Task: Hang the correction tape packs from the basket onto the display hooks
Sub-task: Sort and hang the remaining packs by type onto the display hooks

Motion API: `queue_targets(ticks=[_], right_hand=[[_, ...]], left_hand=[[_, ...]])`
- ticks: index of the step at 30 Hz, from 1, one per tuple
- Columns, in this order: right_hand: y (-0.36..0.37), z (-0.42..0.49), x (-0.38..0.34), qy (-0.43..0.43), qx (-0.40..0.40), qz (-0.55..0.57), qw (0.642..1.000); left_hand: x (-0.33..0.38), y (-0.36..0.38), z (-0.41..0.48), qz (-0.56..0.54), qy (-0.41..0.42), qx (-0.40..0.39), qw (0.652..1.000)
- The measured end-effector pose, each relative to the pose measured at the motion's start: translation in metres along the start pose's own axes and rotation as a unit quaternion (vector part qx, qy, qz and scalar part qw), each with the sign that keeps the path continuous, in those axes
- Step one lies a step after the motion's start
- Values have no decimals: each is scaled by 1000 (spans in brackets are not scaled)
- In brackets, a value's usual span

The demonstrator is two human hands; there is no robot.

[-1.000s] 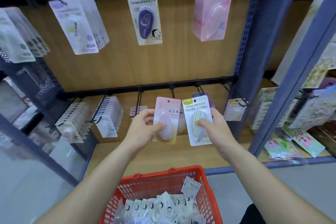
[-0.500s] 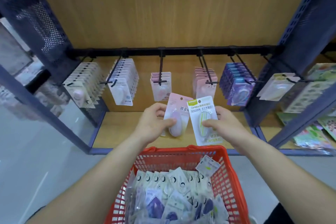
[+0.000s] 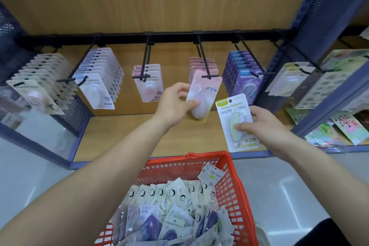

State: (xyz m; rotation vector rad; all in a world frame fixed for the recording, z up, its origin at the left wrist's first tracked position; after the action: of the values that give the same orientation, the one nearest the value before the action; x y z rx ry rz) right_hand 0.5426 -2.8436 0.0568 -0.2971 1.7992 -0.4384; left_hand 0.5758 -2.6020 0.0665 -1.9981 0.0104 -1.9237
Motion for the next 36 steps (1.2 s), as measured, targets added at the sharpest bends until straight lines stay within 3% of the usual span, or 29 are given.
queue_targets(ticks=[36], right_hand=[[-12,-9,1,-10,-14,12,1000]], left_hand=[[-10,20,-2,-33,-46,32,998]])
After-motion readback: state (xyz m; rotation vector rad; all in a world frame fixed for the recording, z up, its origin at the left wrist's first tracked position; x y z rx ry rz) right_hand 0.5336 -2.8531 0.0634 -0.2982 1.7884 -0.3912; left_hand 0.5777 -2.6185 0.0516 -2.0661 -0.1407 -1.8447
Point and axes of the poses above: each hand's wrist, its own z-axis towards the middle knuckle, its own y-axis out of the palm, x = y × z, the point moved 4 cm from there along z, towards the middle knuckle, and after that the axes turned 12 degrees about x, right-handed, at the moved point
